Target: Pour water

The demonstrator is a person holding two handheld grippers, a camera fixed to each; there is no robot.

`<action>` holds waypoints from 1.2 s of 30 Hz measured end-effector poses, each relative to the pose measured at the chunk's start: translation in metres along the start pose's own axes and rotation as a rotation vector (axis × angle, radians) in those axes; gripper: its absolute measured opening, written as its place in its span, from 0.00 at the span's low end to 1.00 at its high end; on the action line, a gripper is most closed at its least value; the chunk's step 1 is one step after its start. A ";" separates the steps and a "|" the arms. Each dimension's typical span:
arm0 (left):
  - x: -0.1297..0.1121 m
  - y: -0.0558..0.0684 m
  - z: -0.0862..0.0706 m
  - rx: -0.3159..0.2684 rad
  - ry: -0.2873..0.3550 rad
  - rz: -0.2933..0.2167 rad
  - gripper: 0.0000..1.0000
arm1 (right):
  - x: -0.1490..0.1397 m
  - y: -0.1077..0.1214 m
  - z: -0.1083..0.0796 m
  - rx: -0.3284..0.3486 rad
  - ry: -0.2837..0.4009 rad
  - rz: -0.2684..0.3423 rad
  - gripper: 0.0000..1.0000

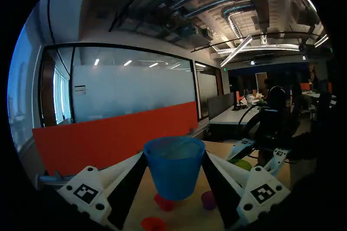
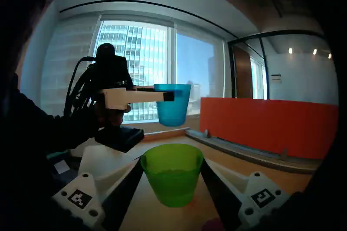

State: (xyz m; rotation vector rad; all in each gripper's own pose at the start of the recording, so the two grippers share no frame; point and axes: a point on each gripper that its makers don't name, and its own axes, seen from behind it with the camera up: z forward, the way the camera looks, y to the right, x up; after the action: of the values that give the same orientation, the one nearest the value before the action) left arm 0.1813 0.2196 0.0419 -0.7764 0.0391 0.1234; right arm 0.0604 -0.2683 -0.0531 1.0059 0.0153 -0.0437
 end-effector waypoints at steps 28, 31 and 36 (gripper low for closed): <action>-0.067 0.010 -0.020 -0.012 -0.131 -0.038 0.86 | -0.008 0.021 -0.039 -0.054 -0.058 0.012 0.92; -0.077 0.012 -0.022 -0.018 -0.154 -0.035 0.86 | -0.012 0.019 -0.042 -0.050 -0.079 0.012 0.92; -0.090 0.015 -0.022 -0.021 -0.186 -0.031 0.86 | -0.019 0.016 -0.046 -0.041 -0.107 0.015 0.92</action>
State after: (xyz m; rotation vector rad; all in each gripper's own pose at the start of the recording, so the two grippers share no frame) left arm 0.0901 0.2054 0.0231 -0.7832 -0.1508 0.1663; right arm 0.0423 -0.2205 -0.0632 0.9618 -0.0892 -0.0831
